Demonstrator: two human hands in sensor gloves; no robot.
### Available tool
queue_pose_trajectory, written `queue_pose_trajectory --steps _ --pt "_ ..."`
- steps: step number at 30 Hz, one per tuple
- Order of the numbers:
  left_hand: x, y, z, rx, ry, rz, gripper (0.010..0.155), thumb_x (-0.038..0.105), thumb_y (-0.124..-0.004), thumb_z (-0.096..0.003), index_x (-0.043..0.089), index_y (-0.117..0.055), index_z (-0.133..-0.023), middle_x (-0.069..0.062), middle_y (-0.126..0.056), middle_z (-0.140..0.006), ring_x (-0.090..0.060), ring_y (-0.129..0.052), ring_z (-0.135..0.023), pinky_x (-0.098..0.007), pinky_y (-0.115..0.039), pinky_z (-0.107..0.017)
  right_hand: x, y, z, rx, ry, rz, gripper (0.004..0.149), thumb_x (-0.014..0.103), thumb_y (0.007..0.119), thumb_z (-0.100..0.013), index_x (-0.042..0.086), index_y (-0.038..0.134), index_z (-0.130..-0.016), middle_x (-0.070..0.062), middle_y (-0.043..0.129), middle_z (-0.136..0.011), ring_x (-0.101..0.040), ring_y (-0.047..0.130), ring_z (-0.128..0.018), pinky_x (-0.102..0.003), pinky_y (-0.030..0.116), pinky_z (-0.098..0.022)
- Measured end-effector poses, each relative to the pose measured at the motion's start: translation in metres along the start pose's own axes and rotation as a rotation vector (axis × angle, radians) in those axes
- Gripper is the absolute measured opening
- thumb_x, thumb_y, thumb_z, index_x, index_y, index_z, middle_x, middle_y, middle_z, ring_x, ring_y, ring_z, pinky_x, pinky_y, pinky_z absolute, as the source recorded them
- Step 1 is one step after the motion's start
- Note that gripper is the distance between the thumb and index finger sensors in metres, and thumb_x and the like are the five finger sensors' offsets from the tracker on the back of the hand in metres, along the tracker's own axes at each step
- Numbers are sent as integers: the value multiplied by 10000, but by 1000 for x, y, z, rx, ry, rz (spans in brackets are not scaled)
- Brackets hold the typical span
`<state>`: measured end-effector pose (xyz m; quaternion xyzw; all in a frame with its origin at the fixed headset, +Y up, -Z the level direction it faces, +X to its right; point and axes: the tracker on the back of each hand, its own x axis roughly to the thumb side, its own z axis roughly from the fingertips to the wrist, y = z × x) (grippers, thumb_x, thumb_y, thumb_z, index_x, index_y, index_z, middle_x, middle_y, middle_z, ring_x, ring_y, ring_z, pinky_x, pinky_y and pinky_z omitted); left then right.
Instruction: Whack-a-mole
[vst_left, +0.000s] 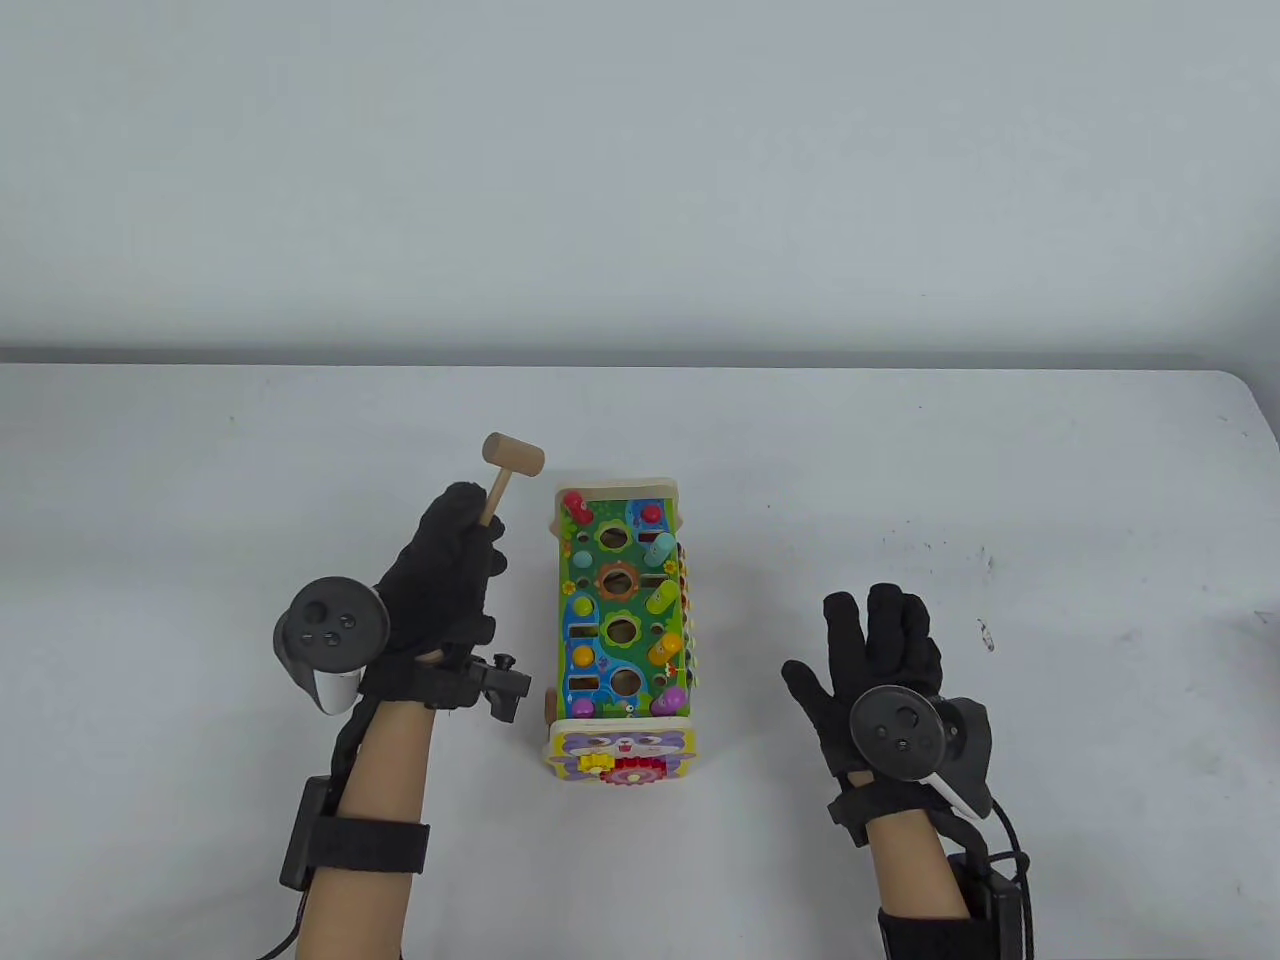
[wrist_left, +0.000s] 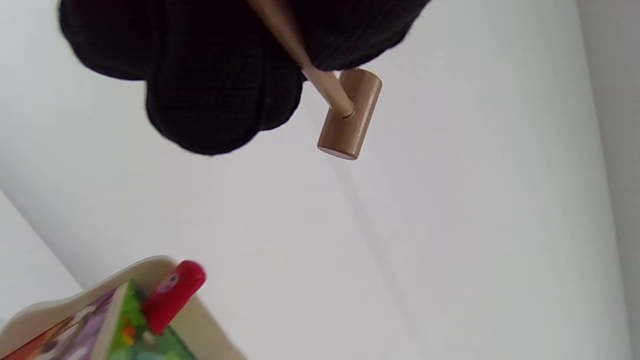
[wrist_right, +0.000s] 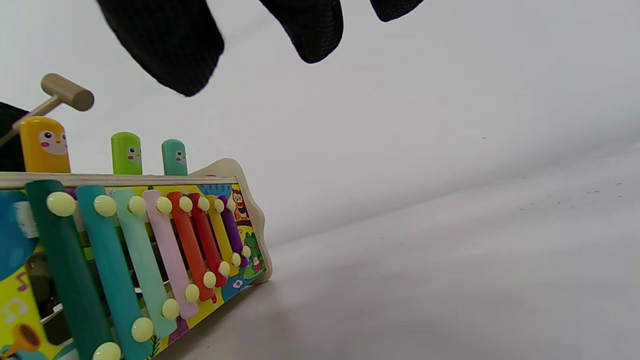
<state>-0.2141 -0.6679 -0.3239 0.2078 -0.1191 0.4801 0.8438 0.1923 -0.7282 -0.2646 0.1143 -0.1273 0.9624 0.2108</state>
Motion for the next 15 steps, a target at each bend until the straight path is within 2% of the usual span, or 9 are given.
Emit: queue_pose_trajectory --steps 4,6,7,8,10,15 --pt "-7 -23 -8 -120 36 -218 511 222 -671 -559 69 -596 -1041 -230 -835 -816 -365 -948 -521 -644 -668 -602 0 0 0 3 6 13 724 455 658 -596 -20 457 -1103 -380 229 -1097 -669 227 -957 -775 301 -575" --pt "-9 -33 -13 -225 71 -352 501 207 -696 -546 58 -642 -1022 -251 -864 -782 -381 -966 -483 -653 -684 -576 0 1 0 7 8 18 723 453 658 -596 -22 456 -1102 -380 233 -1096 -670 232 -956 -775 303 -574" --pt "-9 -36 -15 -314 83 -412 497 209 -696 -548 65 -650 -1022 -246 -864 -785 -376 -965 -492 -649 -680 -583 0 2 0 13 11 19 723 453 659 -596 -21 457 -1102 -381 229 -1096 -669 229 -957 -774 303 -574" --pt "-8 -39 -16 -336 96 -447 492 209 -699 -545 71 -658 -1015 -245 -865 -785 -385 -965 -493 -653 -678 -584 0 1 0 15 13 18 723 454 658 -596 -21 457 -1102 -380 228 -1096 -670 229 -956 -774 303 -574" --pt "-4 -34 -15 -255 54 -450 496 221 -693 -547 78 -649 -1020 -230 -860 -795 -365 -964 -506 -642 -680 -597 0 1 0 13 13 14 724 454 658 -596 -22 456 -1102 -381 227 -1096 -670 228 -956 -774 303 -575" --pt "4 -13 -9 -122 17 -211 508 217 -689 -550 60 -621 -1029 -240 -842 -807 -375 -954 -519 -648 -667 -599 0 1 0 7 12 8 722 453 658 -596 -21 457 -1102 -379 228 -1096 -670 229 -955 -773 304 -575"
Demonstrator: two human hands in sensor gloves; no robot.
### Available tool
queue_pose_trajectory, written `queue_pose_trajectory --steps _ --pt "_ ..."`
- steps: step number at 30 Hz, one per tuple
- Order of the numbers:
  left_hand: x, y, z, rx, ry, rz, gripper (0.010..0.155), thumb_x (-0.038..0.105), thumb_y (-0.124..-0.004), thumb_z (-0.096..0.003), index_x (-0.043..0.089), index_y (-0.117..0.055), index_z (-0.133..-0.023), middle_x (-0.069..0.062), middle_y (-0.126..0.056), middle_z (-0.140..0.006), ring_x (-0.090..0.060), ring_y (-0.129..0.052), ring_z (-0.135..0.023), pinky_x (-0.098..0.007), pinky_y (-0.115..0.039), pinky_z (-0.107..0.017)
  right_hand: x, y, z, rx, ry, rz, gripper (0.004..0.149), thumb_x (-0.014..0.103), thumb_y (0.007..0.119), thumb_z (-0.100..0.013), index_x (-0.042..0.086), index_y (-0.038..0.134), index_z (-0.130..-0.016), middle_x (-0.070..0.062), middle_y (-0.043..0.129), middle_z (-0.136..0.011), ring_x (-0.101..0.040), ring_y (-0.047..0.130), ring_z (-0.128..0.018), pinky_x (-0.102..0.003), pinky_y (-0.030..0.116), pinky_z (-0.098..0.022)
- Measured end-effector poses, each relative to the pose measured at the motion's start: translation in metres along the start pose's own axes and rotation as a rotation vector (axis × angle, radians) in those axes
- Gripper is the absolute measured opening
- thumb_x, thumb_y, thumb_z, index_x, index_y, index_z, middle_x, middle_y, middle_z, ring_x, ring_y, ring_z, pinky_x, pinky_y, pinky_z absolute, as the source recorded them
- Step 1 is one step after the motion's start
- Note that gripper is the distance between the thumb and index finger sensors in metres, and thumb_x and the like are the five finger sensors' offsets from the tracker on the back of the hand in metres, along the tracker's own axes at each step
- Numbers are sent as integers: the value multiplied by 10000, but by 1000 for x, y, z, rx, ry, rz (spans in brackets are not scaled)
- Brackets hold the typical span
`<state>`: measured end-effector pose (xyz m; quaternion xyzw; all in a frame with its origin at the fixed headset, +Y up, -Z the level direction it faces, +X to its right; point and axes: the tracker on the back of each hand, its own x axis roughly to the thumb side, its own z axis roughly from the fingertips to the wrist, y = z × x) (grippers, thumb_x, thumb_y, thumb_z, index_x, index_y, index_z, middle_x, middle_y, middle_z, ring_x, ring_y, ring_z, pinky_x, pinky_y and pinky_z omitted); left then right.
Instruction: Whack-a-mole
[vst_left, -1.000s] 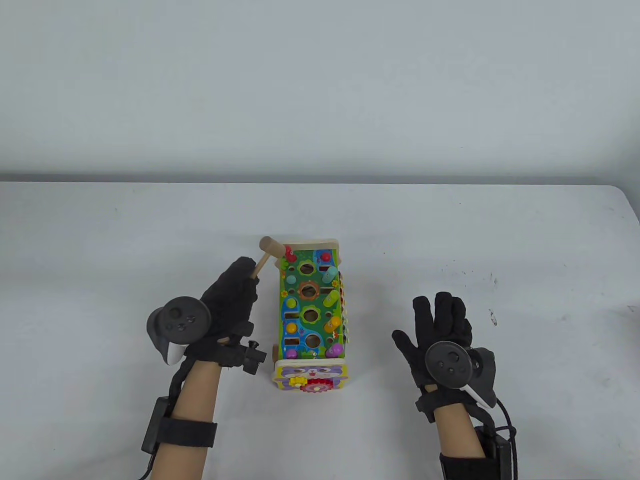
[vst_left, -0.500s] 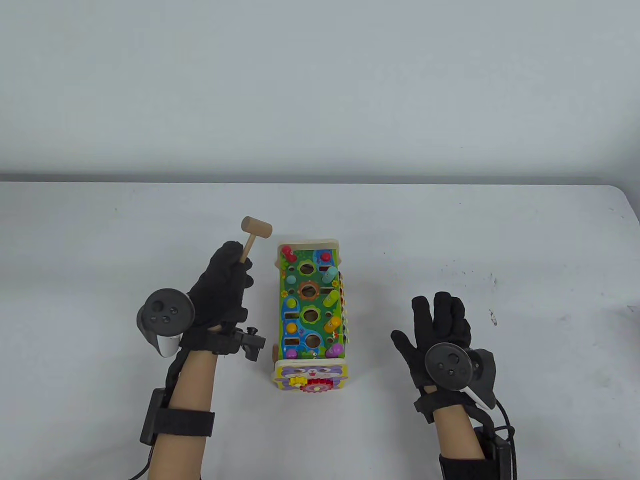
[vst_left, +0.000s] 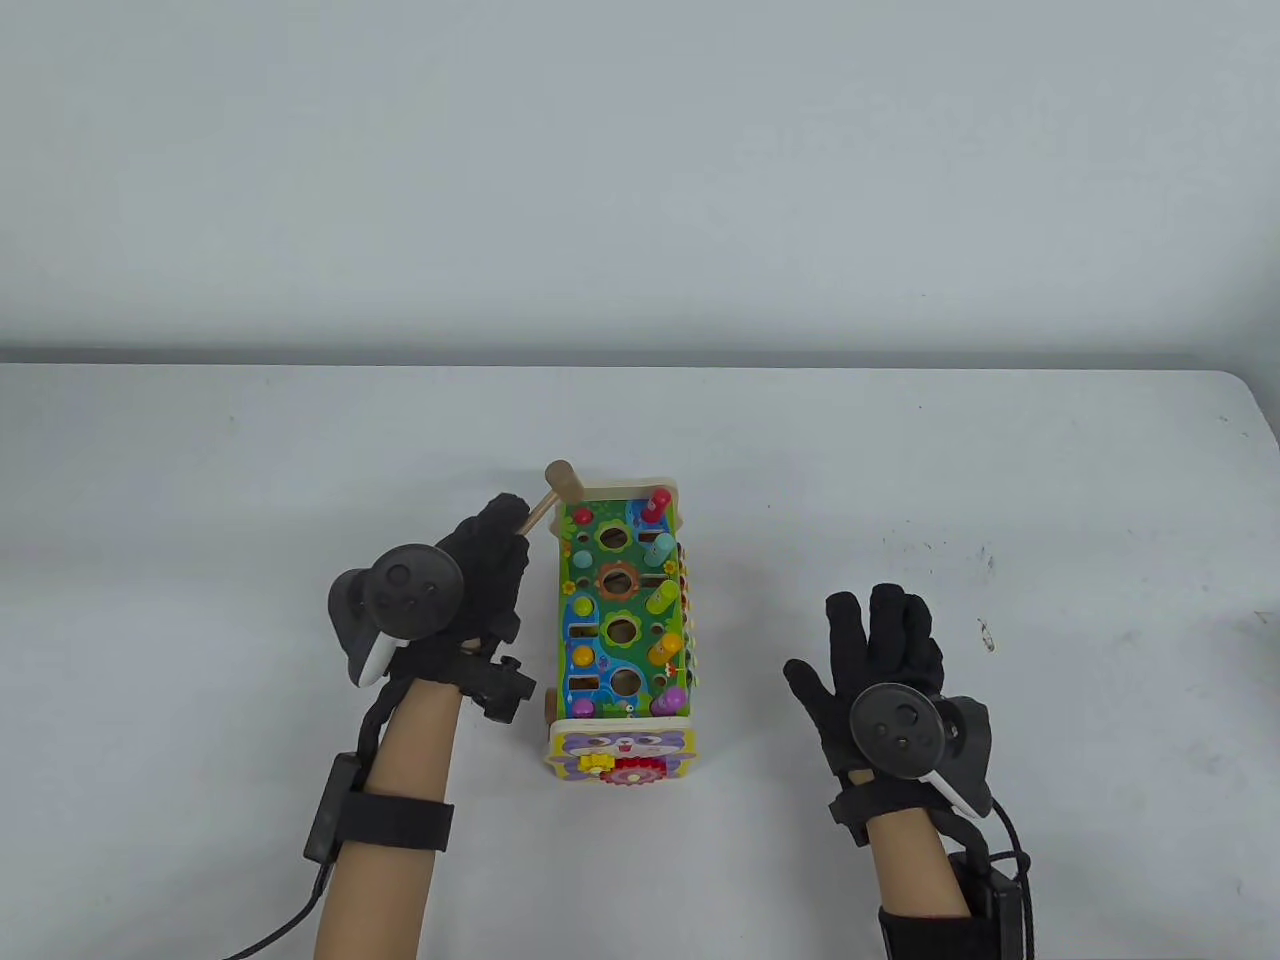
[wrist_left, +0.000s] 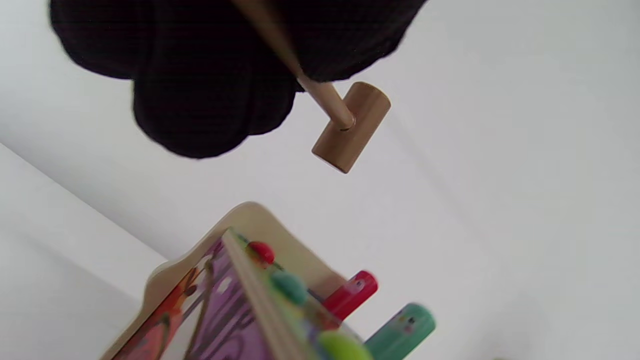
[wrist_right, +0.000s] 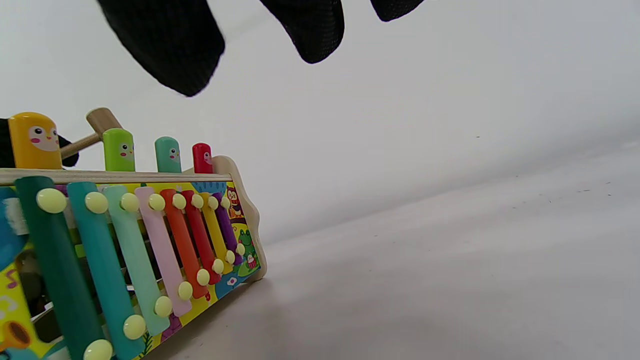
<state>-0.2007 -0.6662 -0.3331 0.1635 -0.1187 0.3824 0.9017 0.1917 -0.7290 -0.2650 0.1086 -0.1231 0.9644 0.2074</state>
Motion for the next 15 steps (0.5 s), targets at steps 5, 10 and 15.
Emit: queue_pose_trajectory --steps 5,10,15 --pt "5 26 20 132 -63 63 511 206 -694 -541 38 -624 -1019 -251 -842 -800 -385 -957 -516 -658 -667 -585 2 0 1 -3 -10 1 722 452 659 -596 -22 457 -1102 -380 227 -1096 -668 227 -956 -774 302 -575" --pt "4 40 46 180 -76 102 500 201 -704 -536 29 -634 -1000 -255 -841 -799 -392 -958 -516 -663 -665 -580 2 0 2 0 -11 -7 722 451 658 -596 -21 454 -1102 -381 226 -1095 -669 228 -956 -774 302 -575" --pt "-6 46 78 190 -46 98 493 191 -720 -528 21 -656 -987 -270 -847 -791 -406 -961 -514 -673 -663 -573 4 0 3 4 -13 -12 722 451 659 -595 -22 456 -1101 -379 227 -1096 -665 224 -958 -774 301 -575"
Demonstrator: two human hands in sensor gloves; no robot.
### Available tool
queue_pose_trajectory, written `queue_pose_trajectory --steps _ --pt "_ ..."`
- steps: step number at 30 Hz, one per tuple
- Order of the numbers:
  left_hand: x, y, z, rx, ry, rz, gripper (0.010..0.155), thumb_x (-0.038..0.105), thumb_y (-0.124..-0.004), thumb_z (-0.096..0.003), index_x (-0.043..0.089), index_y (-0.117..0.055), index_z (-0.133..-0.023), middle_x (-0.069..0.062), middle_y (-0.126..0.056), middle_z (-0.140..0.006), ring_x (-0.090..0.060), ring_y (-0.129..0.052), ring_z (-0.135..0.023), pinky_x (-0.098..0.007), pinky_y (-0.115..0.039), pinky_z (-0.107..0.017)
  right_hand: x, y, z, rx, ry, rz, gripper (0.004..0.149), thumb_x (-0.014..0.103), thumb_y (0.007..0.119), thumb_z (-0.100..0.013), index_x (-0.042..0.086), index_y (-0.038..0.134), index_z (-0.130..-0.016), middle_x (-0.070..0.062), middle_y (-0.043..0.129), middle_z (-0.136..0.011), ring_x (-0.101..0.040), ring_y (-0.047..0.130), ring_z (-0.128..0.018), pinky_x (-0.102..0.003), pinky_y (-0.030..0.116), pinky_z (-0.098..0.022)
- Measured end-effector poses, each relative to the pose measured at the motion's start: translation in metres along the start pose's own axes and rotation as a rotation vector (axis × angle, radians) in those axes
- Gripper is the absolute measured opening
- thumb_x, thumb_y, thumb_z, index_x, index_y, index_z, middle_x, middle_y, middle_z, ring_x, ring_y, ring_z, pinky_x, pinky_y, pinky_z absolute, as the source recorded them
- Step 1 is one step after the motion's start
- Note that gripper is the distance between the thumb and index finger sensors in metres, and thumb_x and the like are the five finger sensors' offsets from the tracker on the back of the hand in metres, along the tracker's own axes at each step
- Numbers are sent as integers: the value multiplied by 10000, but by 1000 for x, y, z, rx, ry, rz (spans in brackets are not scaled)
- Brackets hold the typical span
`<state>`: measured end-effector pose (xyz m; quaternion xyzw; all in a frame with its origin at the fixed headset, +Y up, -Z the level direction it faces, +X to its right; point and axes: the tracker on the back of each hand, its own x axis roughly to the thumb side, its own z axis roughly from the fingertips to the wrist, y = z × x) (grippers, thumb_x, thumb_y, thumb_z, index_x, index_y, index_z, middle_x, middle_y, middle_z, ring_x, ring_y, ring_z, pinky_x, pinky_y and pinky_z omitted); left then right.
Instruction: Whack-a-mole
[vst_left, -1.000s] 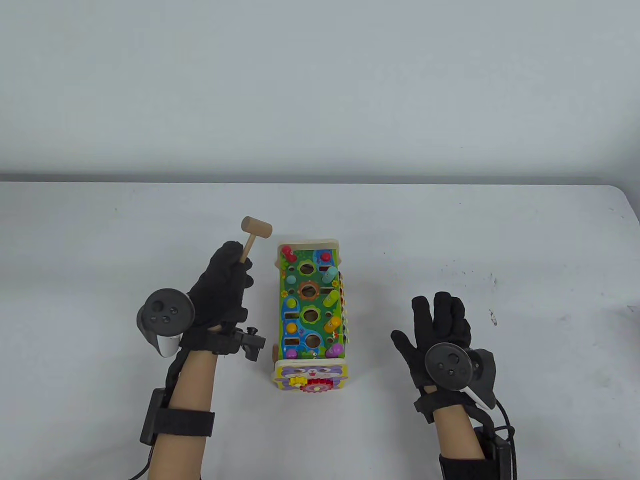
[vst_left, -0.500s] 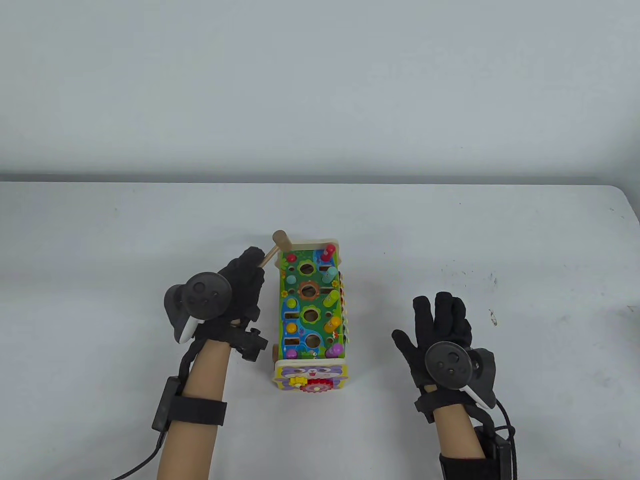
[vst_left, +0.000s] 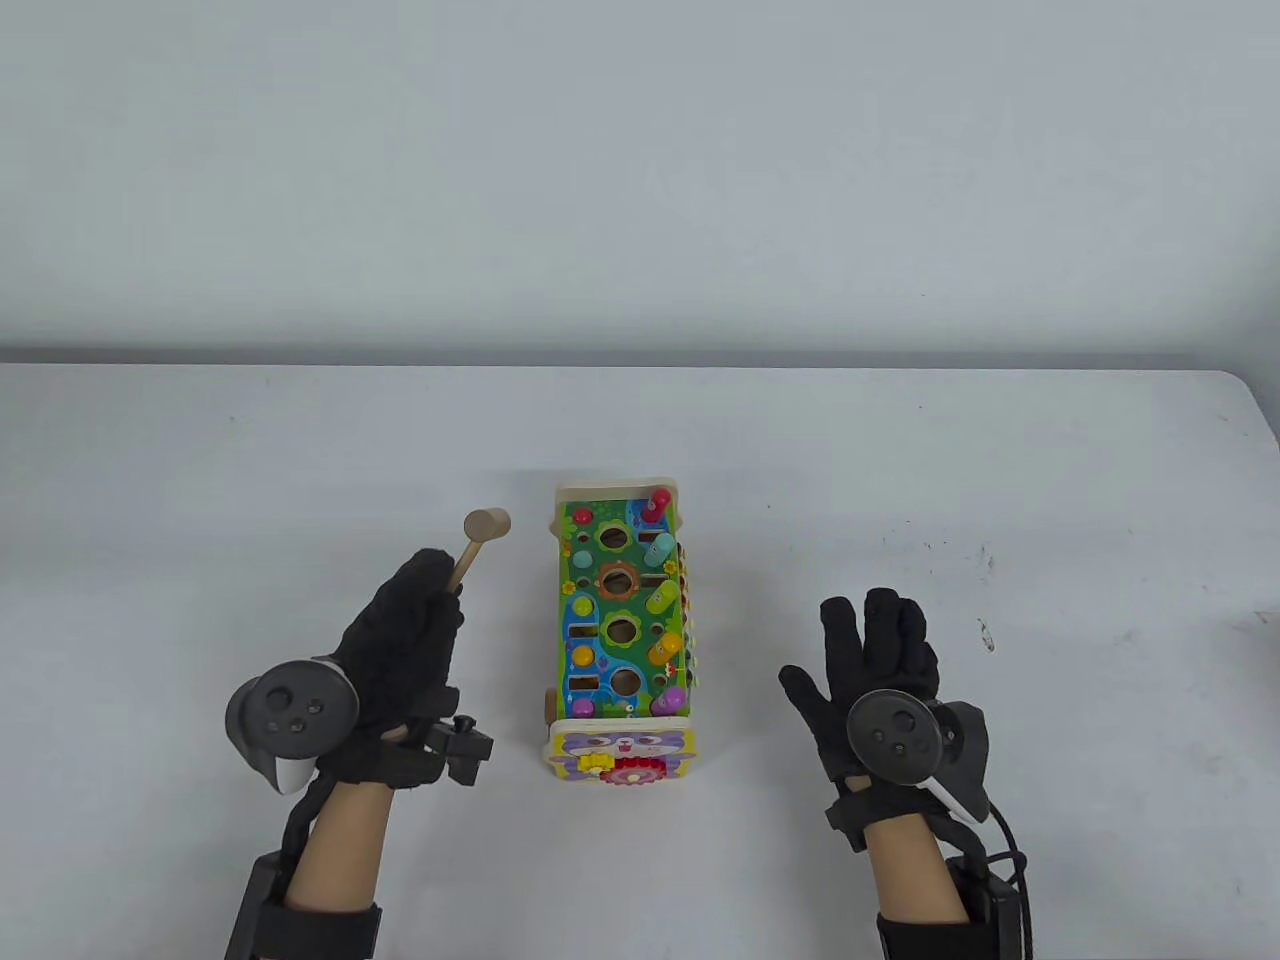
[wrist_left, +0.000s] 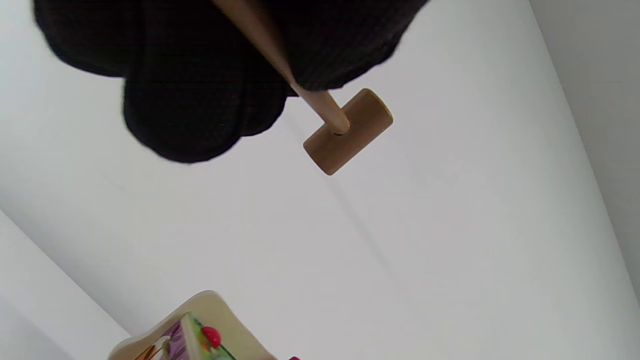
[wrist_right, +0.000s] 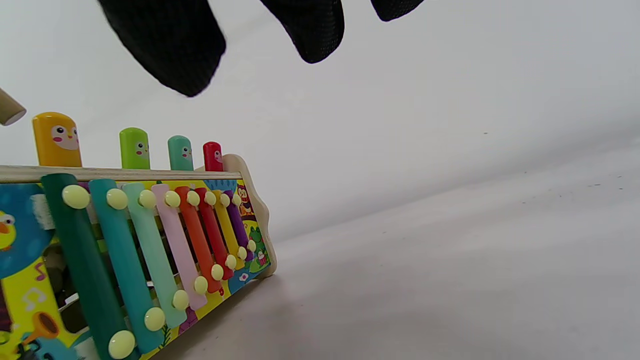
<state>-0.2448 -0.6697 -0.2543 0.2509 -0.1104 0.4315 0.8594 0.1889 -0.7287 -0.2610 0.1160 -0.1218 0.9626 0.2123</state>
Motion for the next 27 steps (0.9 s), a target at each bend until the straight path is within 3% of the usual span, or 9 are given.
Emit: queue_pose_trajectory --steps 6,9,18,27 --pt "-19 -1 31 -51 50 -143 488 183 -736 -521 16 -676 -975 -280 -856 -780 -415 -966 -505 -678 -665 -568 3 1 1 7 -9 0 722 450 660 -595 -21 454 -1102 -379 224 -1095 -671 228 -954 -775 299 -574" --pt "-29 -5 37 -131 92 -261 486 180 -742 -517 13 -684 -970 -283 -860 -774 -417 -968 -502 -681 -665 -565 5 2 2 13 -14 1 722 449 660 -595 -21 454 -1102 -379 223 -1095 -668 224 -957 -775 299 -575" --pt "-48 -19 40 -341 206 -510 483 172 -753 -511 9 -696 -962 -288 -863 -770 -427 -967 -503 -685 -659 -570 8 4 3 25 -14 2 720 448 661 -594 -21 456 -1101 -380 221 -1095 -667 224 -957 -775 298 -574" --pt "-58 -34 39 -447 235 -708 482 165 -759 -508 14 -700 -962 -292 -857 -779 -435 -959 -520 -687 -650 -581 9 4 3 36 -14 6 720 447 661 -595 -21 455 -1102 -378 222 -1095 -674 227 -953 -775 298 -575"
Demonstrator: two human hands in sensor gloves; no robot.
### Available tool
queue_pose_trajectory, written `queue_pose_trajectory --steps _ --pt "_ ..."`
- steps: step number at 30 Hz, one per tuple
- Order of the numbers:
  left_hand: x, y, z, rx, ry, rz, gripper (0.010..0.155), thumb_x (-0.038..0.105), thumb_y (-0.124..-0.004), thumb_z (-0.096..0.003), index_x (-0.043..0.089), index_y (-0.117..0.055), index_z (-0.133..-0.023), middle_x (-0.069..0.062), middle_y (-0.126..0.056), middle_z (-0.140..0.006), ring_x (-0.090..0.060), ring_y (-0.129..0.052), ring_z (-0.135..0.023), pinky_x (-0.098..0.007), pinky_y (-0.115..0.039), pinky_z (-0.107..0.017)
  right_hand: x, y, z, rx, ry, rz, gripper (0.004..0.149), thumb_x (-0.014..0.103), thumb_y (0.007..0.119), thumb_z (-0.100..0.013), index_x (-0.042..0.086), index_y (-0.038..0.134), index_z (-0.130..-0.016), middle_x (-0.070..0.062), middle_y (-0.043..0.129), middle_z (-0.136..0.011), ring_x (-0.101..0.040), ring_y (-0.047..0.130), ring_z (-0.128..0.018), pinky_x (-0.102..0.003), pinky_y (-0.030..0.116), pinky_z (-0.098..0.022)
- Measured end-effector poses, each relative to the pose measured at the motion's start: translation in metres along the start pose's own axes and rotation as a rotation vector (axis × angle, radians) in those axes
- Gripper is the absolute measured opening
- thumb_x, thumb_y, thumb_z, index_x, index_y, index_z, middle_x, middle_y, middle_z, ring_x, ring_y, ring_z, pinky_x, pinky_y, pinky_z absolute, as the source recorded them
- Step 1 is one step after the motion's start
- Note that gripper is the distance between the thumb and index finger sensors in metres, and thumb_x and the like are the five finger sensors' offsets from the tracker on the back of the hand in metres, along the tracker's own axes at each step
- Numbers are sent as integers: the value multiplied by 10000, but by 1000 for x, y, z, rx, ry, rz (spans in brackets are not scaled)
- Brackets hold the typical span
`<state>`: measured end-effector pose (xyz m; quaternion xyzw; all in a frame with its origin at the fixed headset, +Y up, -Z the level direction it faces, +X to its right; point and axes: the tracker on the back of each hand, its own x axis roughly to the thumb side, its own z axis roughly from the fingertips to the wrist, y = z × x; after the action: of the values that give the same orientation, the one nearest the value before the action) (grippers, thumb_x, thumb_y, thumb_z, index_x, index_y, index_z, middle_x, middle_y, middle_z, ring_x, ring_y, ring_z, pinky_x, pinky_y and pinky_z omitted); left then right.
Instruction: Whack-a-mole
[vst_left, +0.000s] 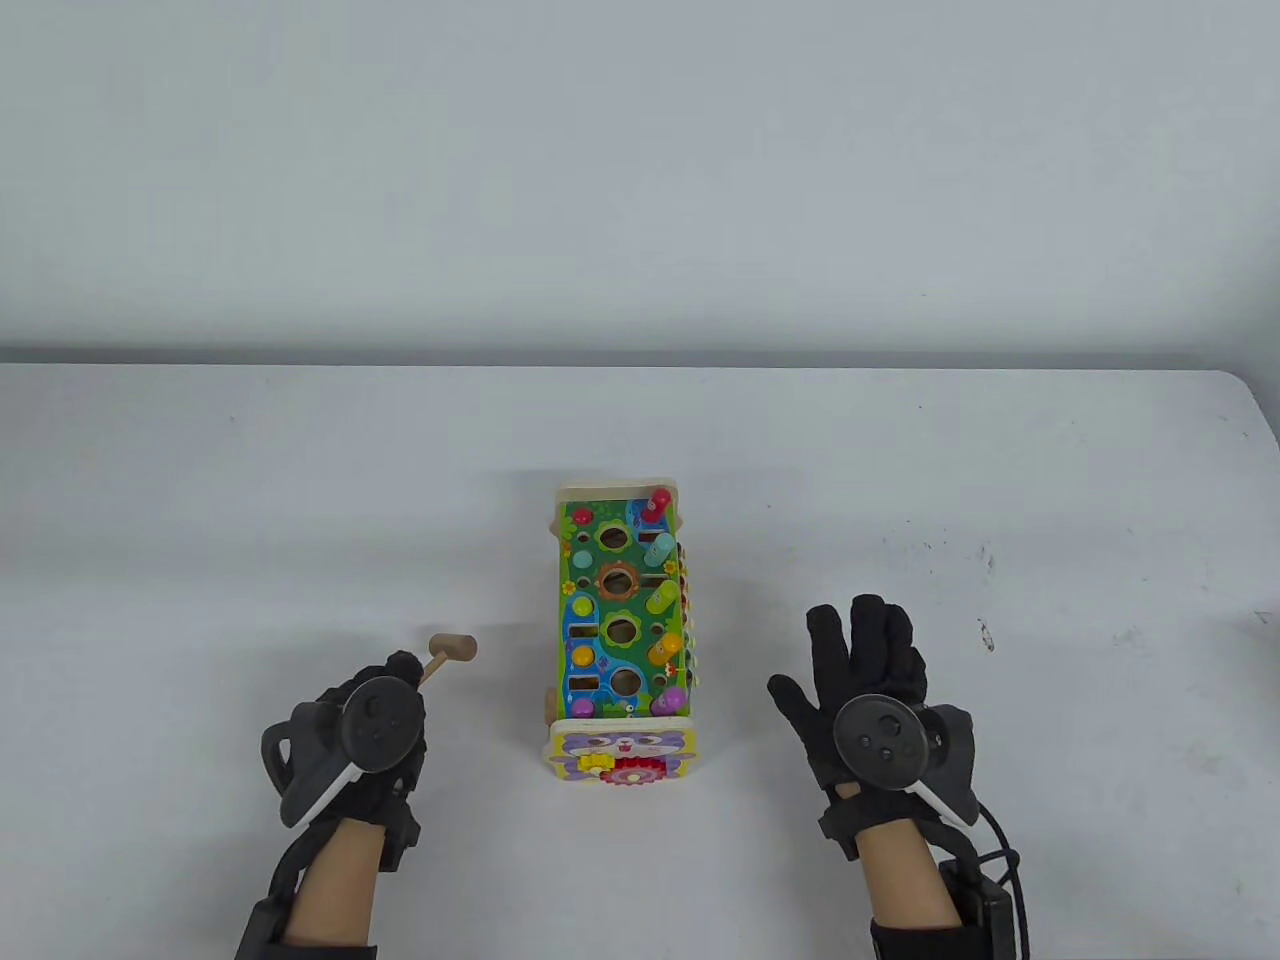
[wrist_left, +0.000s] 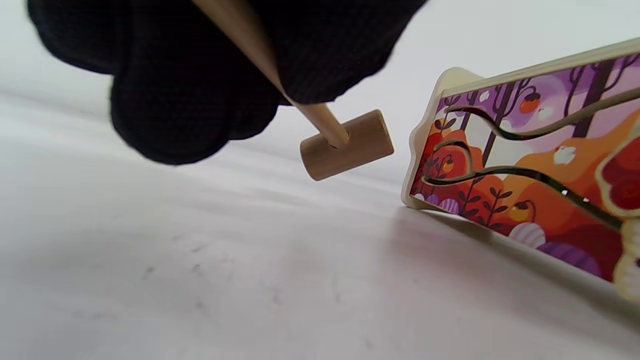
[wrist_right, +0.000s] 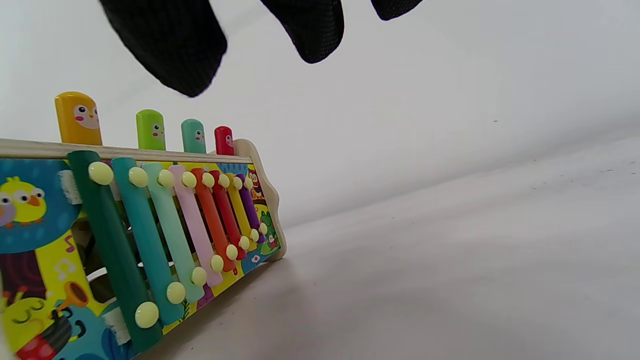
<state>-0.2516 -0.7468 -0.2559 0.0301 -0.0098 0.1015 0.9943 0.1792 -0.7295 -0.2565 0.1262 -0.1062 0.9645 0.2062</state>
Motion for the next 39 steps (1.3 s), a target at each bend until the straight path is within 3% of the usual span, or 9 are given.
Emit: queue_pose_trajectory --steps 22,29,39 --pt "6 -12 -4 -116 9 -71 489 187 -805 -491 5 -738 -939 -288 -887 -737 -427 -980 -495 -680 -661 -583 2 0 0 19 13 -6 727 445 657 -596 -35 446 -1099 -380 218 -1093 -670 223 -955 -775 297 -575" --pt "12 -22 -7 -228 -3 -154 533 208 -816 -492 -6 -703 -967 -269 -897 -725 -414 -982 -472 -688 -643 -595 2 0 0 27 14 -5 728 445 656 -596 -35 443 -1100 -379 217 -1094 -665 219 -957 -774 298 -575" --pt "22 -29 -10 -269 16 -223 561 222 -818 -494 -20 -674 -979 -288 -872 -698 -404 -970 -440 -682 -645 -595 4 1 0 38 12 0 730 448 656 -596 -34 440 -1101 -380 216 -1094 -671 221 -954 -774 298 -575"
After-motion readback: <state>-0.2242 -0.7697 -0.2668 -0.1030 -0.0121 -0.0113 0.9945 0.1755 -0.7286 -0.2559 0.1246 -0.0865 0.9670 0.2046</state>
